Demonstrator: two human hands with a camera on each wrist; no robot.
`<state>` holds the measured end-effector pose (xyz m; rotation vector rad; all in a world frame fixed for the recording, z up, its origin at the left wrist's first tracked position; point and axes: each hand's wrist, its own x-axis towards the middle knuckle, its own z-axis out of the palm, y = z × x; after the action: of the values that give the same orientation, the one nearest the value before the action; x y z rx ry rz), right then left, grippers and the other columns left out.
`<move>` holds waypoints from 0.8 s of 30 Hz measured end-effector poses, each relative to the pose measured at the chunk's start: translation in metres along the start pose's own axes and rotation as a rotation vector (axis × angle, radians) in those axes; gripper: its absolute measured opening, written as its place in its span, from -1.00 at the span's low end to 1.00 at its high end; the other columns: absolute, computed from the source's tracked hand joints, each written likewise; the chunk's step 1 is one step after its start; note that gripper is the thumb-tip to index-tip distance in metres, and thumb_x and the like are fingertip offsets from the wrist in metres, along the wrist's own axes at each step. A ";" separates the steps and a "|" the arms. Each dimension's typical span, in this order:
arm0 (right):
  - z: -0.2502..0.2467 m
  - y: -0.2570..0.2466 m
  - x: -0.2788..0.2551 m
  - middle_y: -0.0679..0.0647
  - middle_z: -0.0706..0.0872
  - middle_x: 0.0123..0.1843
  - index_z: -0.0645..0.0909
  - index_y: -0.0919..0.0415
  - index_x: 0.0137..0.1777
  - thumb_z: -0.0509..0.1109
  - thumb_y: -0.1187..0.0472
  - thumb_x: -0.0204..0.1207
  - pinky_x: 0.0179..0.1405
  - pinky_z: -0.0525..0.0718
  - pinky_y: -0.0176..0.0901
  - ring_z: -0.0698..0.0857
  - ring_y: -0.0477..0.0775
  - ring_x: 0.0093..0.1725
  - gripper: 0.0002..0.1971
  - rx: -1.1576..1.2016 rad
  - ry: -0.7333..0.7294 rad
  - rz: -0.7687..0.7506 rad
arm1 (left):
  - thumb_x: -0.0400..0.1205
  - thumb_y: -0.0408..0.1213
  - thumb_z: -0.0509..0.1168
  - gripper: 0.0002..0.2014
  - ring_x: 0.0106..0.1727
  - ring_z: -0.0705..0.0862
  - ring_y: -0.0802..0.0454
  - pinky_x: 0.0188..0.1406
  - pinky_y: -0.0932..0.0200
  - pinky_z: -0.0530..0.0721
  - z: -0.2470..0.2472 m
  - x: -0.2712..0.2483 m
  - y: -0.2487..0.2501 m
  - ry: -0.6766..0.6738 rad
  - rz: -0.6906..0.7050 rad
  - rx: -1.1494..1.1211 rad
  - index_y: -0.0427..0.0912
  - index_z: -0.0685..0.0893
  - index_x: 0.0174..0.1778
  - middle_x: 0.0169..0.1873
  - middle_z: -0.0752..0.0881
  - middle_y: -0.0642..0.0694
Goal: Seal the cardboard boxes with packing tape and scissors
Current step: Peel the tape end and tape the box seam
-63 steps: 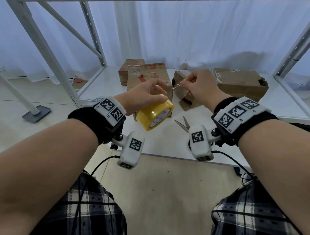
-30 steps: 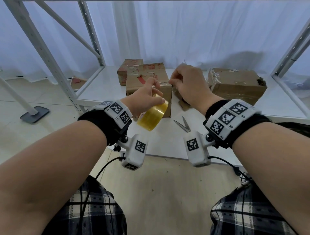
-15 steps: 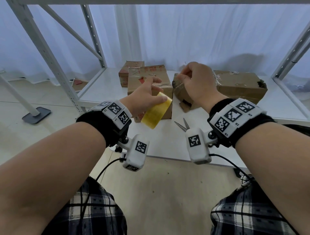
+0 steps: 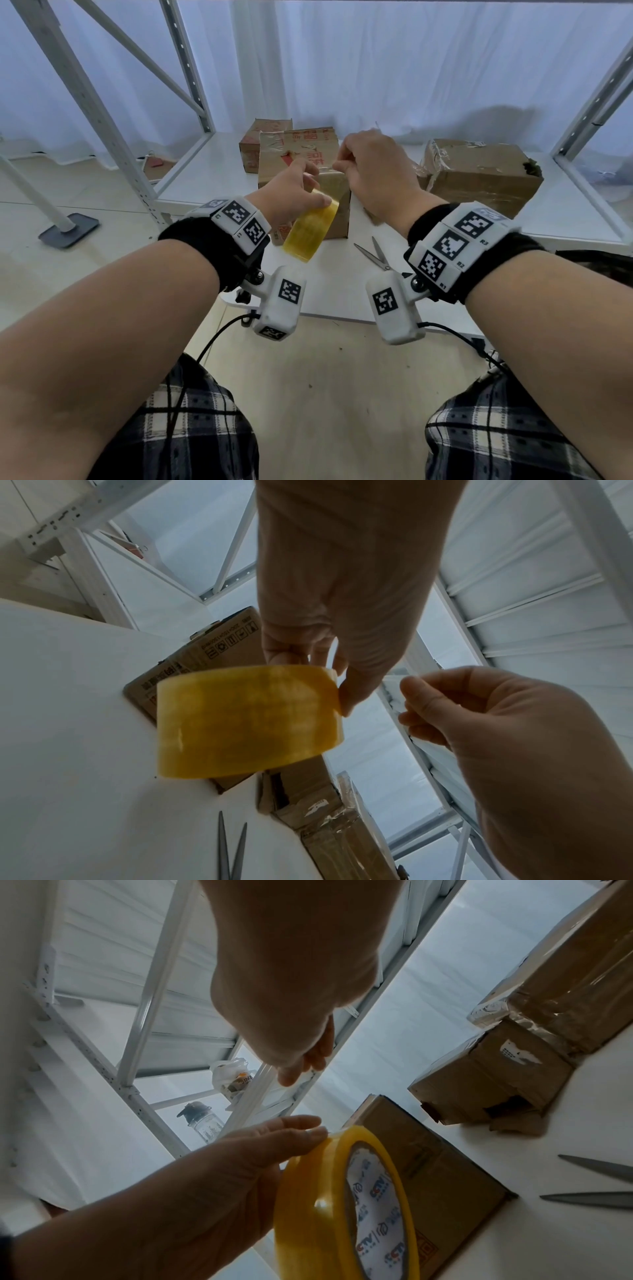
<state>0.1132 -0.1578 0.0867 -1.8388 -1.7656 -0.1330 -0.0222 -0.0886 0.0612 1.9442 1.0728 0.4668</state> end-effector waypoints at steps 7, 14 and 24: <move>0.004 0.001 0.002 -0.03 0.48 -0.08 0.64 0.25 0.04 0.35 0.21 0.63 0.02 0.51 -0.17 0.48 -0.06 -0.08 -0.88 0.022 0.012 0.006 | 0.59 -0.24 0.41 -0.59 0.16 0.57 0.00 0.05 0.13 0.63 0.004 0.003 -0.004 -0.007 -0.024 0.012 -0.07 0.41 0.29 0.17 0.56 -0.04; 0.008 0.006 0.006 -0.03 0.54 -0.11 0.64 0.25 0.00 0.36 0.21 0.62 0.04 0.55 -0.13 0.51 -0.05 -0.09 -0.89 0.049 0.045 0.043 | 0.59 -0.23 0.42 -0.59 0.17 0.57 -0.01 0.17 0.08 0.64 0.005 0.004 -0.004 -0.009 -0.014 0.033 -0.12 0.43 0.30 0.20 0.57 -0.07; 0.000 0.011 0.011 0.01 0.57 -0.13 0.63 0.33 -0.08 0.37 0.31 0.58 -0.25 0.34 -0.49 0.51 -0.08 -0.14 -0.92 0.188 0.198 0.031 | 0.60 -0.39 0.35 -0.71 -0.08 0.61 0.07 -0.18 0.29 0.57 0.002 0.001 -0.009 0.033 0.025 0.044 -0.15 0.46 0.19 -0.08 0.62 -0.04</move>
<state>0.1243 -0.1478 0.0878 -1.6576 -1.5585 -0.1270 -0.0246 -0.0859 0.0520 1.9968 1.0894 0.4938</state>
